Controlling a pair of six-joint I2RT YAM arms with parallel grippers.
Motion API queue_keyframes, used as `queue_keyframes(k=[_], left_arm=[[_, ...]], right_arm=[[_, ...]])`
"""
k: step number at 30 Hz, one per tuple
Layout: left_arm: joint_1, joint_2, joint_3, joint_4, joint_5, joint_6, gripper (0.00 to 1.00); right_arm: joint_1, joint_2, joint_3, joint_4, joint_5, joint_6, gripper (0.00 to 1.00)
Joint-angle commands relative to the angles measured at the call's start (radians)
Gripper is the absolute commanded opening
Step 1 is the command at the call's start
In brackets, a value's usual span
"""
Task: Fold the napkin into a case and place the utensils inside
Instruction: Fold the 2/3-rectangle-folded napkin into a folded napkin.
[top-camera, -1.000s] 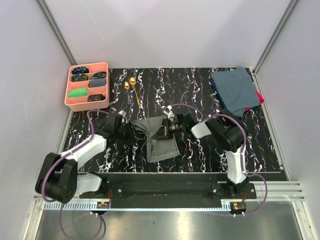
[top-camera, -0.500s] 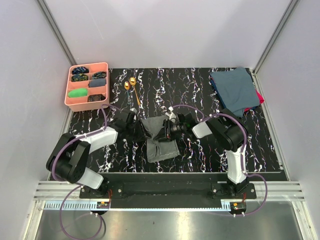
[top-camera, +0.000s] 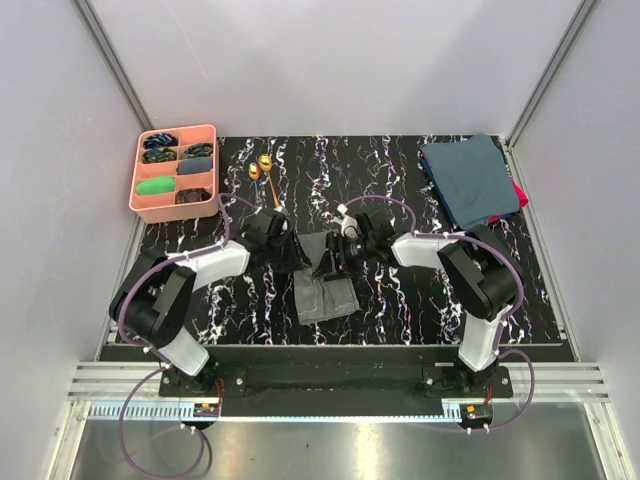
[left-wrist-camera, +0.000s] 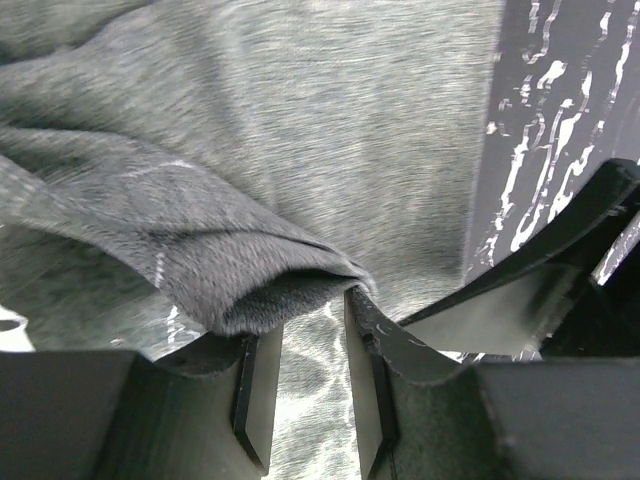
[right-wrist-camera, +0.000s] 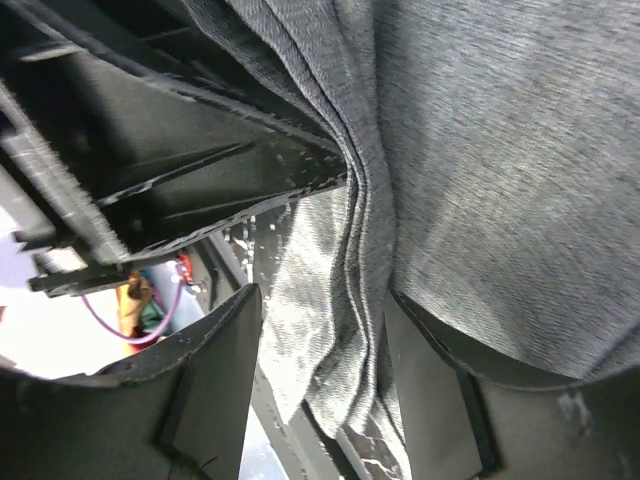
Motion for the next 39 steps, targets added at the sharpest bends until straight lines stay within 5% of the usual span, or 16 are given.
queue_keyframes(k=[1, 8, 11, 16, 19, 28, 35, 39], left_arm=[[-0.024, 0.025, 0.078, 0.028, -0.044, 0.021, 0.33], [-0.027, 0.071, 0.109, 0.023, -0.039, 0.03, 0.33], [-0.027, 0.089, 0.126, 0.018, -0.041, 0.037, 0.33], [-0.029, 0.102, 0.159, 0.02, -0.027, 0.036, 0.32], [-0.038, 0.094, 0.184, 0.02, -0.022, 0.054, 0.33], [-0.04, 0.085, 0.276, -0.051, 0.047, 0.12, 0.41], [-0.009, -0.145, 0.213, -0.245, -0.201, 0.237, 0.59], [0.061, -0.179, 0.184, -0.336, -0.285, 0.306, 0.59]], right_arm=[[-0.005, -0.01, 0.039, -0.098, 0.049, -0.093, 0.62], [-0.006, 0.042, 0.085, -0.141, 0.112, -0.145, 0.61], [-0.005, 0.05, 0.093, -0.141, 0.114, -0.141, 0.5], [-0.005, 0.061, 0.099, -0.141, 0.111, -0.116, 0.12], [-0.005, 0.055, 0.084, -0.141, 0.149, -0.101, 0.04], [-0.006, 0.039, 0.023, -0.121, 0.252, -0.033, 0.0], [-0.008, 0.048, 0.035, -0.119, 0.243, -0.038, 0.0], [-0.008, 0.045, 0.039, -0.119, 0.243, -0.041, 0.0]])
